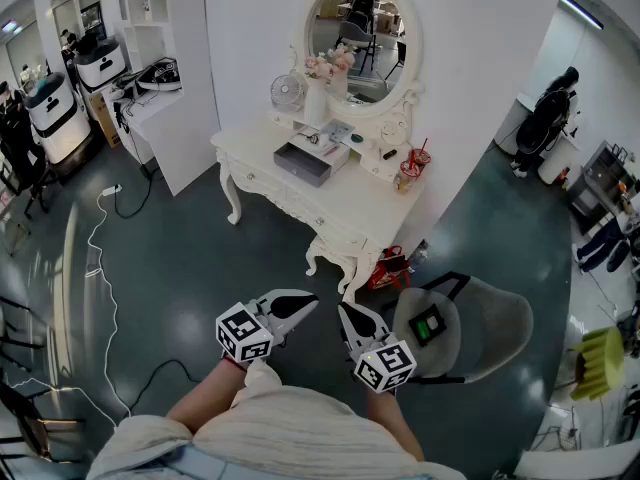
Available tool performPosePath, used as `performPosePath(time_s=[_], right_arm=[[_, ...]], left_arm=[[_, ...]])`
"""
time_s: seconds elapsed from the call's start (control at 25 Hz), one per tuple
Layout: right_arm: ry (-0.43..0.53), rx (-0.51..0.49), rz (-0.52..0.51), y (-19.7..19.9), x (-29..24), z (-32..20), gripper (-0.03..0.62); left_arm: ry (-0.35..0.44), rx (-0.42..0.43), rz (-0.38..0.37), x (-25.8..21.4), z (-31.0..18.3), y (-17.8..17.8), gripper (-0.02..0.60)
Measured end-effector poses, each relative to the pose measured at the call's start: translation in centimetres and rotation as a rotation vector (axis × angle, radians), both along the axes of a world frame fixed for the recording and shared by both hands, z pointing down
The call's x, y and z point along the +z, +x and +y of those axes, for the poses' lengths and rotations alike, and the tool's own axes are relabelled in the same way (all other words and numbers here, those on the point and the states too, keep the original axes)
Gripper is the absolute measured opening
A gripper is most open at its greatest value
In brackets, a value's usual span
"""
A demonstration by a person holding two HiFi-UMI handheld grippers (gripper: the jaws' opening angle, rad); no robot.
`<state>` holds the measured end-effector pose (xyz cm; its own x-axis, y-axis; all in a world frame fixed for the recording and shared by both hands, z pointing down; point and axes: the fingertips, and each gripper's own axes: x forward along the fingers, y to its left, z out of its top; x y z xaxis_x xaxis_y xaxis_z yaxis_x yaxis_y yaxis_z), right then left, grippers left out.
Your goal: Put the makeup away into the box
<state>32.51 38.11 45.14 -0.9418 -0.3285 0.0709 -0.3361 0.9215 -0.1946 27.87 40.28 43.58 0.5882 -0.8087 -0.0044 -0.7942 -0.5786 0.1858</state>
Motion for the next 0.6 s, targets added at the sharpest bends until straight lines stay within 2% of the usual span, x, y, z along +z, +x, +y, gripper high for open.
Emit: performPosePath(time_s=[0.28,0.48,0.6], right_arm=[[-0.003,0.002,0.004,-0.2,0.1,0.1,0.008],[0.040,-0.058,-0.007,-0.6,-0.5,1.2,0.009],[0.022,-0.065,-0.035,-0.8,-0.7,1.3,0.011]], left_arm=[[0.001,-0.001,0.011,0.0,0.2,-0.3,0.015],[-0.005,0.002,0.019,0.4,0.5,-0.1,0.015],[-0.005,0.004,0.022,0.3,0.6,-0.1,0.015]])
